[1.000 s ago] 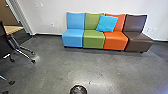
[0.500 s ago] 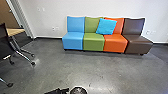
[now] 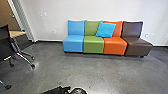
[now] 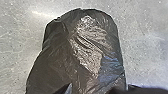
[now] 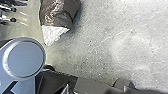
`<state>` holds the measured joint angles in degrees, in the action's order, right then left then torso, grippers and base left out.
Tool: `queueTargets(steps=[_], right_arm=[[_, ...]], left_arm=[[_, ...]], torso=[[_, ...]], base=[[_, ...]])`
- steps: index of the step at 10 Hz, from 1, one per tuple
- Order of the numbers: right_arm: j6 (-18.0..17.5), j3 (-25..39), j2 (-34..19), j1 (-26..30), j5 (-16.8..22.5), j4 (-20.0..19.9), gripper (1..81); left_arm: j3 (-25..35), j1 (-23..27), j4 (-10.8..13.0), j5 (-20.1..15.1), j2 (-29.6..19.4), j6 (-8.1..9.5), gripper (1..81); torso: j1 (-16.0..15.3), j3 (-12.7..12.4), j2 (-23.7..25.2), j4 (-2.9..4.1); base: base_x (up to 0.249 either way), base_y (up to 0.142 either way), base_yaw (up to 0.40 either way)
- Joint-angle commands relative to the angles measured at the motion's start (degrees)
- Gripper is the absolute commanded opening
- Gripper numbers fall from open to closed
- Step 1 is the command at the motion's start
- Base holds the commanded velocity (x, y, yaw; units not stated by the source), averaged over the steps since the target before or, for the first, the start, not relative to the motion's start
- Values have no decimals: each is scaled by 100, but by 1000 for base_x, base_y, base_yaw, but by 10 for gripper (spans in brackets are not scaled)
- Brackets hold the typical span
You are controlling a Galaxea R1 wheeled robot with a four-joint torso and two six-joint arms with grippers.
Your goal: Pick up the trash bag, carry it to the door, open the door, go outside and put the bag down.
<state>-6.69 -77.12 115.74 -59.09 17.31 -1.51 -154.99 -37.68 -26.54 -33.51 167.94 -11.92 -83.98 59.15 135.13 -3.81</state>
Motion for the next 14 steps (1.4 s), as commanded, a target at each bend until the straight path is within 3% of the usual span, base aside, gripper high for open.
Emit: queueTargets(steps=[1,2,4,5,7,9,10,12,14], right_arm=[[-7,260,-390,437,290,-148,811],[-7,260,-434,437,299,-156,811],[-16,303,-513,437,290,-157,811],[-16,365,-549,437,273,-148,811],[-78,453,-602,525,273,-192,811],[-209,549,-864,743,316,-209,811],[-306,725,-1208,911,352,-209,811],[-447,1112,-1858,1331,493,-200,811],[-605,1331,-2166,1737,1183,-209,811]], left_arm=[[-31,994,-36,-384,21,-3,811],[-31,1047,-36,-454,47,-3,811],[-92,1065,-36,-446,134,-3,811],[-154,1030,-36,-446,213,-11,811],[-163,986,-36,-446,241,-12,811],[-163,916,-36,-437,241,-12,811],[-163,872,-44,-419,241,-12,811],[-163,846,-53,-402,249,-12,811],[-163,757,-62,-359,319,-21,811]], torso=[[-362,383,562,0],[-459,15,733,0],[-662,83,1050,0],[-769,639,1222,0],[-977,722,1561,0],[-1182,1030,1889,0],[-1320,697,1957,0],[-1523,890,1957,0],[-1571,964,1957,0]], base=[[0,0,0],[0,0,0],[0,0,0],[0,0,0],[0,0,0],[0,0,0],[0,0,0],[0,0,0],[0,0,0]])
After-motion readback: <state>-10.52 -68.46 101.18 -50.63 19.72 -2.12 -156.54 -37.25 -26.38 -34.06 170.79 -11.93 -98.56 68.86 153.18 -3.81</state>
